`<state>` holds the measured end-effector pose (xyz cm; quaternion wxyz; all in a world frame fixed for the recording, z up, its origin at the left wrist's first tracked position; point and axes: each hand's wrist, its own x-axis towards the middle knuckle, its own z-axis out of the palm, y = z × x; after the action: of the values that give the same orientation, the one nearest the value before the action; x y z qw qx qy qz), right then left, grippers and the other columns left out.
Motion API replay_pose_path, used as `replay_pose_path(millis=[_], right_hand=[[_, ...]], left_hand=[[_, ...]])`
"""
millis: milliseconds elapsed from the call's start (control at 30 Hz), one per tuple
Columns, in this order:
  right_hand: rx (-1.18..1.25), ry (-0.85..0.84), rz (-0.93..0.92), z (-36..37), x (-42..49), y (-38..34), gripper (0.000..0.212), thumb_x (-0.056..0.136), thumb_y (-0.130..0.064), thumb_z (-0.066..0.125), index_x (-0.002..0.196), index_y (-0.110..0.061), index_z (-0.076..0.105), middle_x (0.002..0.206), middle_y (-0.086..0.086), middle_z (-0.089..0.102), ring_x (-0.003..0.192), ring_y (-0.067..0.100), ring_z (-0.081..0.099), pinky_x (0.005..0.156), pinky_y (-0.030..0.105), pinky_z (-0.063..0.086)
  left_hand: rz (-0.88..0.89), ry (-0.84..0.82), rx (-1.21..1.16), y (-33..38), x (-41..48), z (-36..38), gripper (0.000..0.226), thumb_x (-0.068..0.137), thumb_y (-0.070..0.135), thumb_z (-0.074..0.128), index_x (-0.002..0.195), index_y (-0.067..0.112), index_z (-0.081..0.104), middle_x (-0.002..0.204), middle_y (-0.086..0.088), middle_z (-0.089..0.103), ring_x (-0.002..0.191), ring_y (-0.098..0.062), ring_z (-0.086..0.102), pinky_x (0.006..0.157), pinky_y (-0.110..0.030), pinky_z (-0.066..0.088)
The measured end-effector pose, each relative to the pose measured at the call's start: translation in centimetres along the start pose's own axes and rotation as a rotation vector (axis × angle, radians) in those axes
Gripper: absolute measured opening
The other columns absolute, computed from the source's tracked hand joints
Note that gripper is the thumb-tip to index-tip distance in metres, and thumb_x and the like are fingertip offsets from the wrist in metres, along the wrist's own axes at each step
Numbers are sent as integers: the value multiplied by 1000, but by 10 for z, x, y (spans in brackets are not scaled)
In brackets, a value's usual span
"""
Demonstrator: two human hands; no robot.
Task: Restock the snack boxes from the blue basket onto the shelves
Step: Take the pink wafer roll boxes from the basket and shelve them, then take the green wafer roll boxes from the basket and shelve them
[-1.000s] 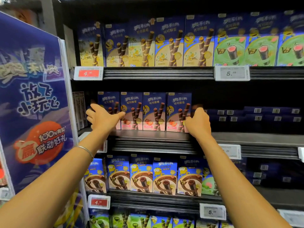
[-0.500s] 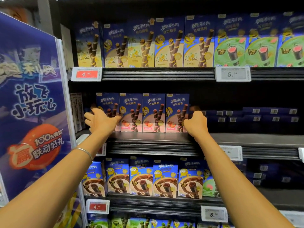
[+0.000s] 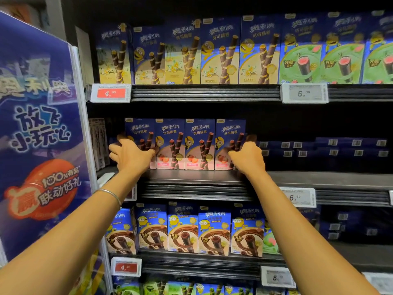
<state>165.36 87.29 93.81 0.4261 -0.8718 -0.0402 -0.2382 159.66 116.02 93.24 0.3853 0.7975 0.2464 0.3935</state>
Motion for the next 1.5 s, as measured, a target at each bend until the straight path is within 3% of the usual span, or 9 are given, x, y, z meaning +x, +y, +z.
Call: replay_pose_path(millis=[200, 467, 767, 900, 967, 1167, 1300, 1400, 1500], right_hand=[[-25, 0, -6, 2, -1, 0, 25, 92, -30, 70, 94, -15, 51, 100, 9, 59, 89, 29, 61, 73, 37, 49], [-5, -5, 6, 0, -1, -1, 26, 92, -28, 69, 106, -10, 56, 113, 16, 64, 95, 32, 63, 77, 38, 52], [136, -3, -7, 0, -2, 2, 25, 91, -27, 70, 98, -18, 48, 101, 6, 59, 89, 24, 59, 75, 35, 50], [246, -18, 36, -4, -5, 6, 28, 91, -30, 72, 87, -20, 45, 88, -3, 52, 75, 8, 51, 57, 23, 38], [287, -23, 50, -8, -11, 6, 33, 90, -33, 72, 96, -16, 45, 87, -7, 47, 75, 3, 46, 56, 22, 34], [360, 5, -92, -23, -56, -3, 49, 91, -40, 73, 126, -24, 43, 102, -21, 50, 96, 3, 54, 80, 21, 44], [486, 71, -208, -27, -105, 2, 46, 93, -30, 73, 133, -20, 52, 128, -3, 61, 120, 9, 60, 100, 27, 51], [574, 92, -244, -33, -145, 24, 35, 95, -19, 69, 127, -12, 57, 122, 6, 68, 114, 10, 66, 96, 28, 55], [588, 43, -136, -42, -183, 67, 28, 97, -24, 66, 123, -17, 60, 121, 6, 71, 116, 19, 68, 99, 44, 55]], left_hand=[[14, 15, -7, -2, 2, 2, 93, 78, 40, 93, 140, 2, 35, 152, -29, 28, 142, -51, 28, 111, -62, 39], [34, 21, 3, -8, 6, 2, 88, 76, 42, 94, 134, 3, 41, 150, -28, 32, 141, -51, 32, 106, -62, 43], [27, -7, 15, -11, 7, -1, 90, 74, 50, 93, 134, 5, 43, 150, -27, 34, 142, -50, 35, 108, -63, 43], [-28, -13, -24, -6, 1, -7, 103, 78, 55, 88, 147, 1, 34, 156, -29, 31, 146, -49, 30, 113, -63, 36], [-35, 0, -91, -2, -7, -11, 105, 84, 53, 82, 156, 1, 25, 159, -30, 27, 148, -49, 27, 115, -63, 33], [180, 33, -355, 0, -57, -19, 92, 95, 49, 73, 163, 11, 26, 158, -19, 33, 147, -36, 34, 117, -47, 34], [391, 33, -537, -12, -112, -15, 73, 99, 44, 66, 157, 9, 38, 148, -10, 46, 137, -17, 48, 116, -24, 37], [446, 11, -614, -30, -161, 0, 57, 103, 33, 64, 149, 2, 47, 142, -13, 55, 132, -20, 55, 116, -35, 43], [437, -44, -633, -57, -224, 21, 47, 104, 26, 62, 145, 6, 51, 136, -13, 59, 126, -20, 59, 109, -35, 46]])
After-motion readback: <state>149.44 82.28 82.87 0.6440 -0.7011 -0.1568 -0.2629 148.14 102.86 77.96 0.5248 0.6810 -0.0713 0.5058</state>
